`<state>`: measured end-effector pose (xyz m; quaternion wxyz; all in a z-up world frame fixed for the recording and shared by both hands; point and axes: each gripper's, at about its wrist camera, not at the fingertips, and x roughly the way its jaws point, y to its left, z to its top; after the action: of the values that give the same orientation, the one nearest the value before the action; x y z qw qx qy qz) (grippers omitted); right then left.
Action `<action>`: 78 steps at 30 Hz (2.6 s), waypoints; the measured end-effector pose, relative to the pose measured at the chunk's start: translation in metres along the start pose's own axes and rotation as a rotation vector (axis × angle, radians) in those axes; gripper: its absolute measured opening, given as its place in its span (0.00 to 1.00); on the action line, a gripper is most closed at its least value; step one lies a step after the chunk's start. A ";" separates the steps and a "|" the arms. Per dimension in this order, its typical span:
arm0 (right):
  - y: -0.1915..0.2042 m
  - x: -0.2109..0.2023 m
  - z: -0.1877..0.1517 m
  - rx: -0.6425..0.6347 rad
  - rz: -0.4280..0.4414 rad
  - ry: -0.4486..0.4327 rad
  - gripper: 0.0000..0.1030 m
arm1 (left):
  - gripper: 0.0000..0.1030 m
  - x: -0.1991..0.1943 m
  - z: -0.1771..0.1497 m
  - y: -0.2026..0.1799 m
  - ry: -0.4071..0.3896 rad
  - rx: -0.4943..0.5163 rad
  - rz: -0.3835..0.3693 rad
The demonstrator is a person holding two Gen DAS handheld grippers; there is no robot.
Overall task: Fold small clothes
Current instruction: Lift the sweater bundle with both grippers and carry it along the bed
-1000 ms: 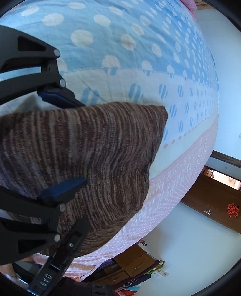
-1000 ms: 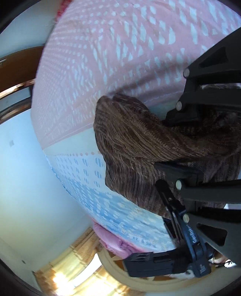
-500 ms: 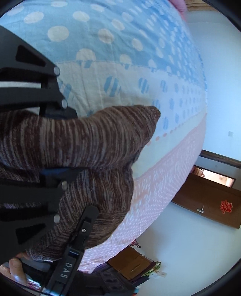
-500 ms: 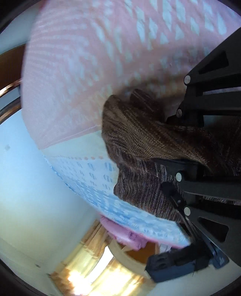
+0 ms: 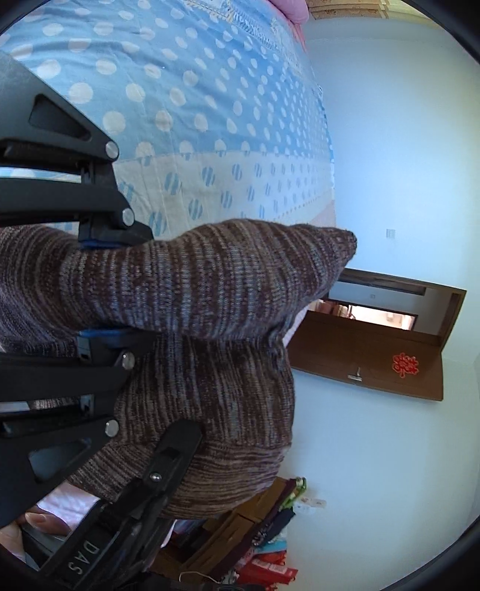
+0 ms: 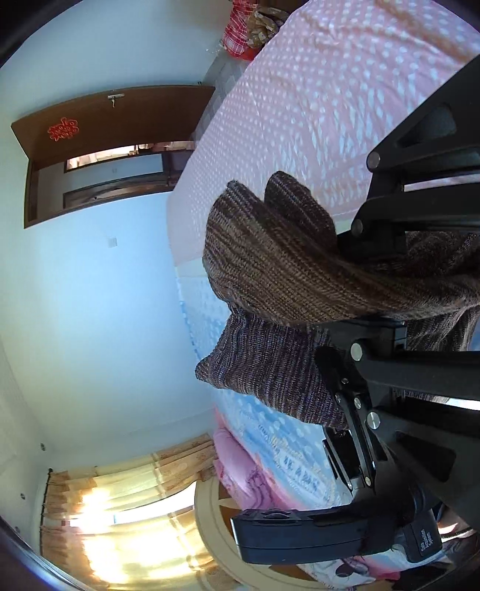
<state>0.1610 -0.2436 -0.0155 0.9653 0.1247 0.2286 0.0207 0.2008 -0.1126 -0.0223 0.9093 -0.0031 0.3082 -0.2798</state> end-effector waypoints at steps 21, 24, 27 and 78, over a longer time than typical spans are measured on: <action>0.035 -0.048 -0.042 0.017 0.048 0.065 0.22 | 0.30 -0.051 -0.046 -0.001 0.032 -0.010 0.112; 0.044 -0.045 -0.045 -0.014 0.037 0.065 0.22 | 0.30 -0.056 -0.050 0.004 0.027 -0.030 0.122; 0.049 -0.047 -0.047 -0.043 0.021 0.058 0.22 | 0.30 -0.058 -0.053 0.005 0.021 -0.038 0.131; -0.136 -0.025 0.002 -0.134 -0.450 0.095 0.22 | 0.30 0.108 -0.011 -0.152 0.113 0.021 -0.062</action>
<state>0.1372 -0.3778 -0.0366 0.9398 0.0052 0.2941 -0.1738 0.1879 -0.2934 -0.0646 0.8813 0.0127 0.3560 -0.3104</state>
